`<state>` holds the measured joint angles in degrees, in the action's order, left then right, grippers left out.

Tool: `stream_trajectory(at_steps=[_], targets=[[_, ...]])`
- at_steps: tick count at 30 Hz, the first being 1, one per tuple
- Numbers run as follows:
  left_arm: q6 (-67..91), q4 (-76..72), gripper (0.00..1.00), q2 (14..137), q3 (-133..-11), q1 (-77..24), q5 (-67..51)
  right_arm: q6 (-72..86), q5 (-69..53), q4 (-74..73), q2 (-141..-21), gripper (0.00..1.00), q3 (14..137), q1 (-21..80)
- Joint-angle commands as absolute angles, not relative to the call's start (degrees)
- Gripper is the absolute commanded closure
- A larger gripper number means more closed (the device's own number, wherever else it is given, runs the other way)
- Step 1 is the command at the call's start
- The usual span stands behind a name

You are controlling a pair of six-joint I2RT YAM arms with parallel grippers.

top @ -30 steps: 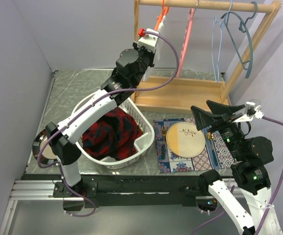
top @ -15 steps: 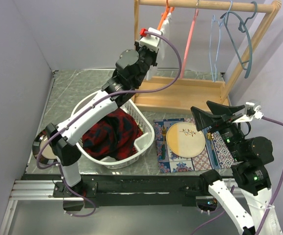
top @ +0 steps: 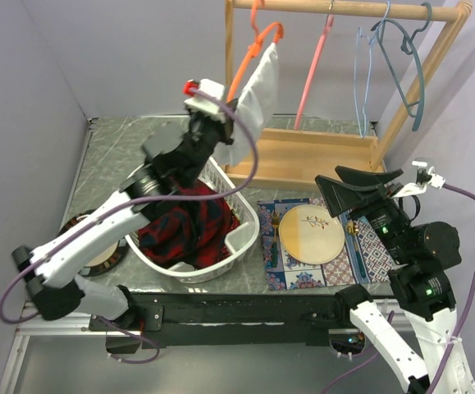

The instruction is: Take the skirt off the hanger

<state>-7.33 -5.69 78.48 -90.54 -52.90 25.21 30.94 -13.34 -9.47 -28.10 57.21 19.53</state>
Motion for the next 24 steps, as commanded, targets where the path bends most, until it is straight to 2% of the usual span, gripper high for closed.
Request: stream_trajectory(at_steps=[1, 9, 11, 20, 24], targets=[[-3.35, -9.24, 0.99, 69.02, -85.80, -53.17, 25.32, 41.28, -18.19, -1.42, -29.70, 0.10, 58.45, 19.86], [-0.44, -5.28, 0.99, 58.89, -76.74, -53.26, 23.21, 52.46, -21.08, 8.41, -33.74, 0.15, 54.23, 20.13], [0.78, -3.96, 0.99, 56.78, -74.98, -53.26, 21.89, 54.75, -21.27, 9.49, -35.94, 0.19, 54.14, 20.48], [1.41, -4.22, 0.99, 51.42, -65.04, -53.26, 18.90, 51.68, -10.99, 9.31, -46.13, 0.23, 59.32, 31.90], [1.05, -5.09, 0.99, 50.28, -62.24, -54.49, 19.33, 51.07, -8.80, 11.60, -49.92, 0.28, 61.52, 35.50]])
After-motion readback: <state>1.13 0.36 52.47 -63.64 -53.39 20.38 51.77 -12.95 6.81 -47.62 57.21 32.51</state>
